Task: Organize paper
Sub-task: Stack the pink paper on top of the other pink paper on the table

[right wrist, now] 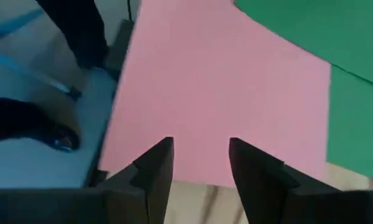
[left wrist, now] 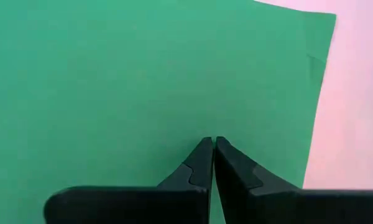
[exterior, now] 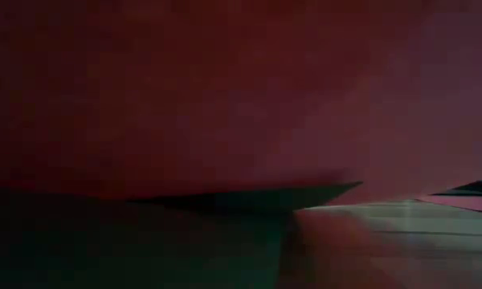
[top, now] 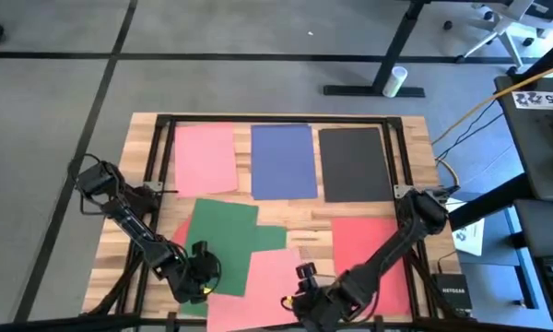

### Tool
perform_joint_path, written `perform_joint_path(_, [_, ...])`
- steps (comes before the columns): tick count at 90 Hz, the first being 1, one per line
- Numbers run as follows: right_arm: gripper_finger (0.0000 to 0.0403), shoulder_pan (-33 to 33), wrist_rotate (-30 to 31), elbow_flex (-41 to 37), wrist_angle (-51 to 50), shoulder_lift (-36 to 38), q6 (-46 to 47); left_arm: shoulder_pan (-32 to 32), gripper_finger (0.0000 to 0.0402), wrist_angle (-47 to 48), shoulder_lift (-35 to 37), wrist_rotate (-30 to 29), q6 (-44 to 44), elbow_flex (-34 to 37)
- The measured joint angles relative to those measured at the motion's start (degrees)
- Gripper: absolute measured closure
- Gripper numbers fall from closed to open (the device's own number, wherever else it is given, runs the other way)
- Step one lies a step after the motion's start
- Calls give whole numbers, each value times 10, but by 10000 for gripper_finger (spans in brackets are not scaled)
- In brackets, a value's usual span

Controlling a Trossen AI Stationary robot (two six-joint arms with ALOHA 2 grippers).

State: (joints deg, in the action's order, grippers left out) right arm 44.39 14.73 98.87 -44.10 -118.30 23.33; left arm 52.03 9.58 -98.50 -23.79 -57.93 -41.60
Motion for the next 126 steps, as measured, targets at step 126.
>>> perform_joint_path(126, [255,34,11,94,-8,-77,82,-1,402,0,0,2,-4,0])
